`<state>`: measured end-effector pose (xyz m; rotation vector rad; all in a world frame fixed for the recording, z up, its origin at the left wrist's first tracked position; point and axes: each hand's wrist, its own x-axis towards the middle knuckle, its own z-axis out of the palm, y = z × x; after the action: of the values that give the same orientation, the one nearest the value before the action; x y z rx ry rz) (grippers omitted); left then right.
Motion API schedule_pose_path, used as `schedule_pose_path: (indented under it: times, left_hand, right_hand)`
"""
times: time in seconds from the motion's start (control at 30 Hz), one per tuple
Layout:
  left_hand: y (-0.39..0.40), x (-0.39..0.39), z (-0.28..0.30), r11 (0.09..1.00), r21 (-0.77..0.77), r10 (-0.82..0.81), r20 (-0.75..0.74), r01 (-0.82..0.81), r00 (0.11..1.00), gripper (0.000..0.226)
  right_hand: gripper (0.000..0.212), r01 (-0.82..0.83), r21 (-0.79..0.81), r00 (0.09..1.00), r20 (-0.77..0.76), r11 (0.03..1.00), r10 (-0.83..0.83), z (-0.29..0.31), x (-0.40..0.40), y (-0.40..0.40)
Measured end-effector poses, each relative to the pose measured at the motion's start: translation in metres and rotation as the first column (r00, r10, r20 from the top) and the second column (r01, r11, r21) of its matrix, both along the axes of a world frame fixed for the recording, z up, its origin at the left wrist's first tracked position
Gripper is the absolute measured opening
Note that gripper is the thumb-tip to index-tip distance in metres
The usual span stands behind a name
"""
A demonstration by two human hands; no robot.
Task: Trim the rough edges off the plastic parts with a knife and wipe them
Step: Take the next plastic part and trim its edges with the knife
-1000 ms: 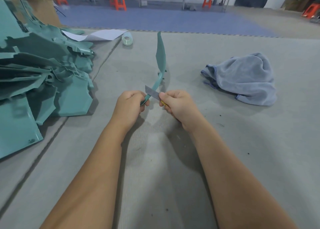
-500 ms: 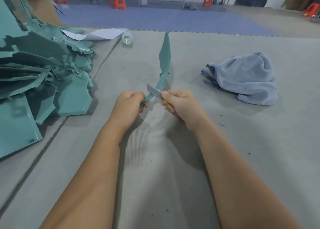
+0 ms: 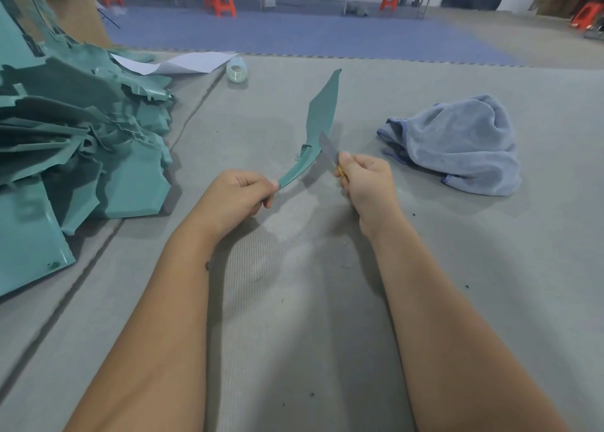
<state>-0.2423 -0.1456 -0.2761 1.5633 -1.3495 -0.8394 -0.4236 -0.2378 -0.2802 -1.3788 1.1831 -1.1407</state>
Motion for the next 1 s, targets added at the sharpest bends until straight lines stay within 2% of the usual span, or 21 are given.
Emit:
schedule_pose_path:
  times: [0.1,0.17,0.23,0.33,0.63,1.0]
  left_hand:
    - [0.0,0.0,0.0,1.0,0.008,-0.003,0.023,0.003,1.0,0.035]
    - [0.0,0.0,0.001,1.0,0.016,-0.004,0.022,0.003,1.0,0.035]
    - [0.0,0.0,0.001,1.0,0.015,-0.006,0.009,0.006,1.0,0.034]
    - [0.001,0.001,0.002,1.0,0.021,-0.014,-0.002,0.015,1.0,0.034]
    - [-0.001,0.004,0.008,0.991,0.123,-0.05,0.01,0.048,0.999,0.039]
    - [0.003,0.005,0.013,0.984,0.166,-0.064,-0.015,0.066,0.998,0.039]
  right_hand:
    - [0.041,0.059,-0.02,0.998,0.039,0.998,-0.058,0.001,-0.002,0.001]
    - [0.04,-0.061,-0.027,0.992,0.113,0.998,0.063,0.003,-0.002,0.003]
    - [0.039,-0.259,-0.023,0.957,0.132,0.966,0.26,0.004,0.0,0.007]
    - [0.04,-0.403,-0.007,0.915,-0.033,0.915,0.402,0.003,0.004,0.011]
    - [0.04,-0.365,-0.038,0.925,-0.13,0.93,0.358,0.003,0.004,0.009]
    - [0.039,-0.39,-0.06,0.92,-0.053,0.919,0.387,0.003,0.002,0.012]
